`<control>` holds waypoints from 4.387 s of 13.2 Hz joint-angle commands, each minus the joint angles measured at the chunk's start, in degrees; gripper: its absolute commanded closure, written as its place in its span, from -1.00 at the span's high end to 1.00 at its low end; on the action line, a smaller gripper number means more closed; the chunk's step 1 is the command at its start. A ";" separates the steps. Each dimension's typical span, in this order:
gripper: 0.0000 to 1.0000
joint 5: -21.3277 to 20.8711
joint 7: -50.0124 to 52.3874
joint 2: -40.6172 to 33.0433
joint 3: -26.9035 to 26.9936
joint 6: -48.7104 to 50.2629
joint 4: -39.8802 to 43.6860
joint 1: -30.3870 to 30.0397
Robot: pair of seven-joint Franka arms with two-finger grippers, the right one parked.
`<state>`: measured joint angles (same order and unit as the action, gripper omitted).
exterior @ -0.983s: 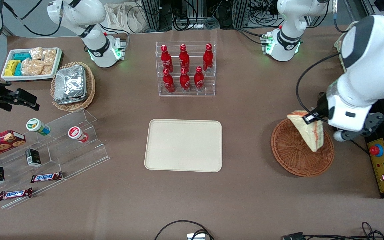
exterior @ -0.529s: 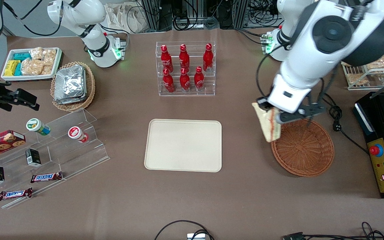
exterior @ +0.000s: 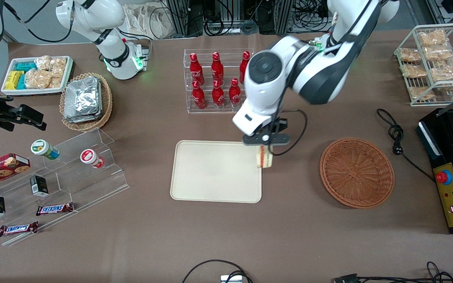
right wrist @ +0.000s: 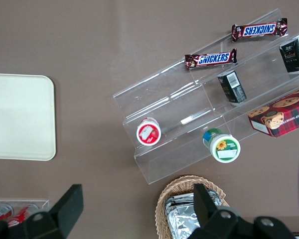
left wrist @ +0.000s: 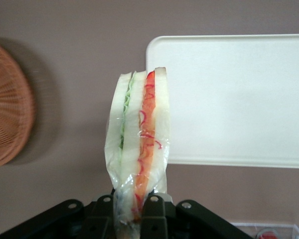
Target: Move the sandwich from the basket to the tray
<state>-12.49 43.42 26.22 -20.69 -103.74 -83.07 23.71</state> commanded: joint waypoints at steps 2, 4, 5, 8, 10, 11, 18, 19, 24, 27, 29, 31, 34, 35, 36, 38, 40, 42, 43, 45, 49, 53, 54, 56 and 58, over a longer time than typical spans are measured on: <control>-1.00 -2.80 1.23 6.90 0.47 -5.68 1.68 0.54; -1.00 -2.80 1.23 8.93 0.47 -7.79 1.51 0.63; -1.00 -2.98 1.23 10.06 0.47 -8.41 1.51 0.63; -1.00 -5.87 1.32 15.24 0.56 -15.42 1.50 2.12; -1.00 -7.54 1.32 17.45 0.65 -17.90 1.51 2.39; -1.00 -7.55 1.32 17.55 0.74 -17.91 1.51 2.39; -0.94 -7.73 3.86 18.25 0.91 -19.22 1.77 2.39; -0.85 -7.73 3.86 18.51 0.91 -19.31 1.86 2.30; 0.99 -11.85 5.17 19.21 0.91 -19.31 1.86 2.39; 1.00 -14.05 9.30 19.57 0.91 -19.40 1.68 2.39; 1.00 -14.14 9.49 19.48 0.91 -19.40 1.59 2.39; 1.00 -14.14 9.84 19.31 0.91 -19.40 1.86 2.39; 1.00 -13.79 12.30 17.30 0.83 -19.14 1.86 1.61; 1.00 -13.36 12.39 15.89 0.83 -18.79 1.68 1.60; 1.00 -13.00 12.30 14.31 0.83 -18.26 1.68 1.51; 1.00 -10.64 11.43 10.54 0.83 -15.64 1.68 0.12; 1.00 -7.22 7.50 6.32 0.30 -12.82 1.33 -3.84; 1.00 -1.68 0.38 1.31 0.47 -7.57 1.07 -7.60; 1.00 -0.01 -3.48 -1.15 0.47 -3.97 0.46 -10.15; 1.00 2.38 -8.07 -5.63 0.56 -1.04 -0.86 -14.46; 1.00 2.47 -13.60 -15.47 0.47 1.08 -10.33 -22.02; 1.00 8.95 -25.90 -23.57 9.05 3.35 -13.61 -21.53; 1.00 10.02 -28.72 -25.24 10.74 4.23 -13.70 -21.26; 1.00 10.73 -32.60 -26.92 12.60 6.08 -13.44 -20.99; 1.00 10.91 -33.40 -27.89 12.60 8.27 -12.91 -21.34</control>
<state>-2.40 11.29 0.25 -8.59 -96.75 -94.56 1.47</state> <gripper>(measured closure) 0.000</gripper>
